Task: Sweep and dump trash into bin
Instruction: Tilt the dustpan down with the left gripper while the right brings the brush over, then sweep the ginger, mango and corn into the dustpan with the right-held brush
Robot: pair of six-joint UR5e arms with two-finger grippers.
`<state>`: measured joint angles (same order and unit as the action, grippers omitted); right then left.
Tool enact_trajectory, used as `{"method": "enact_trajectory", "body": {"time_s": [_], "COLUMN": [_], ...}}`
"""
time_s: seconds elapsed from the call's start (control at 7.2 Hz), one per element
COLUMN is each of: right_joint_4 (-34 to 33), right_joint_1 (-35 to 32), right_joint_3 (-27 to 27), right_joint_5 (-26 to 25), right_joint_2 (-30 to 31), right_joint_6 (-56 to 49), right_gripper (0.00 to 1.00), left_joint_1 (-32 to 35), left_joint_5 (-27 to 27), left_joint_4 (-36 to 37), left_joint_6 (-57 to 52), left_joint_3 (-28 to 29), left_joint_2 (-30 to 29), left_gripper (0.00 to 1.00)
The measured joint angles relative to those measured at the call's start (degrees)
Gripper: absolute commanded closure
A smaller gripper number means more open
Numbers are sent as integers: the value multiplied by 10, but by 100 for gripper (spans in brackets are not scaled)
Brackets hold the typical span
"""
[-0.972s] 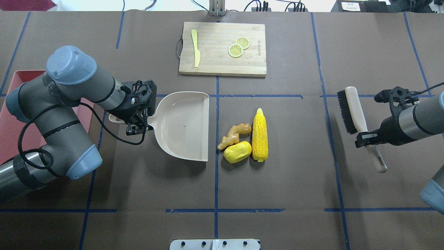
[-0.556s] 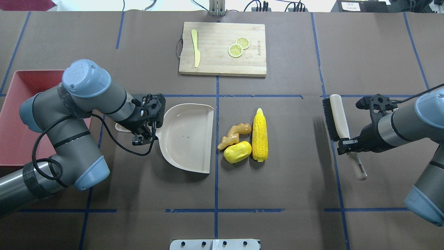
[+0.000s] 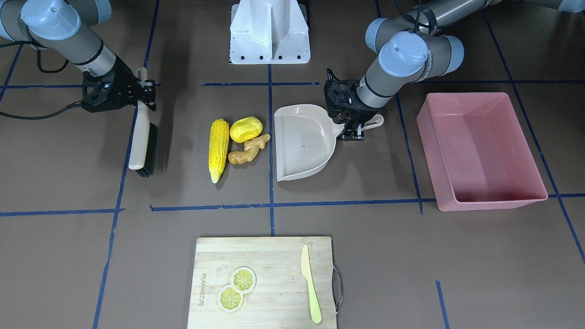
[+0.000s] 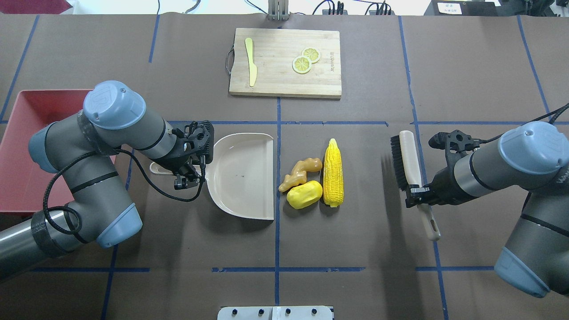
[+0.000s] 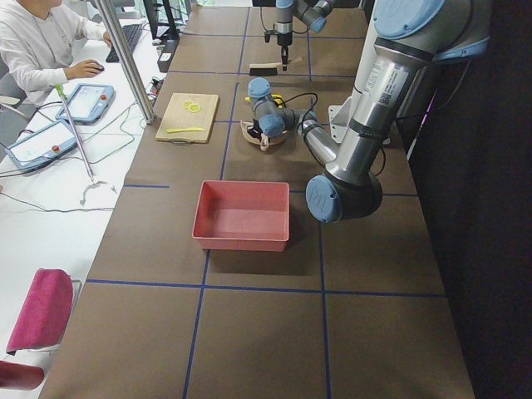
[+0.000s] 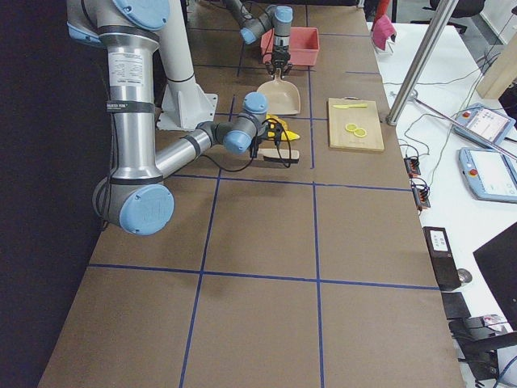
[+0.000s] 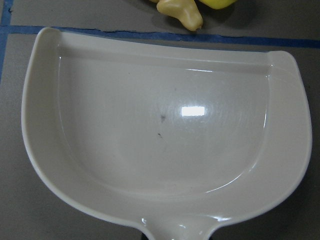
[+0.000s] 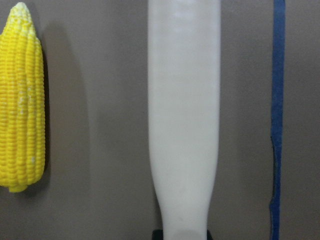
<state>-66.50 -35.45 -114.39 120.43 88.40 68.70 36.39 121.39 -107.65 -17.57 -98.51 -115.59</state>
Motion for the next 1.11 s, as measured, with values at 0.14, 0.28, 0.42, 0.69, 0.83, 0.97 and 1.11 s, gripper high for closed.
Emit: {"method": "enact_trajectory", "body": {"time_s": [0.14,0.28,0.42,0.69,0.83,0.97,1.11], "right_joint_4": [-1,-3,-5,-39,-76,-96,-104], "right_joint_1": [17,40,61,91,98,101,103], "right_joint_3": [3,8,14,29,39,52,62], "right_joint_5": [-13,-31,-43,-56,-63,-68,-71], "right_joint_2": [-14,-29,-42,-78,-109,-135,-153], "right_joint_6": [22,46,65,95,102,105,106], "right_gripper": [99,100,100,100,100,100,100], "left_joint_1": [0,-1,-1,-1,-1,-1,-1], "left_joint_5": [0,-1,-2,-3,-3,-3,-3], "left_joint_4": [0,0,0,0,0,0,0], "left_joint_6": [4,5,6,7,7,7,8], "left_joint_3": [0,0,0,-1,-1,-1,-1], "left_joint_2": [0,0,0,0,0,0,0], "left_gripper": [100,100,100,100,100,100,100]}}
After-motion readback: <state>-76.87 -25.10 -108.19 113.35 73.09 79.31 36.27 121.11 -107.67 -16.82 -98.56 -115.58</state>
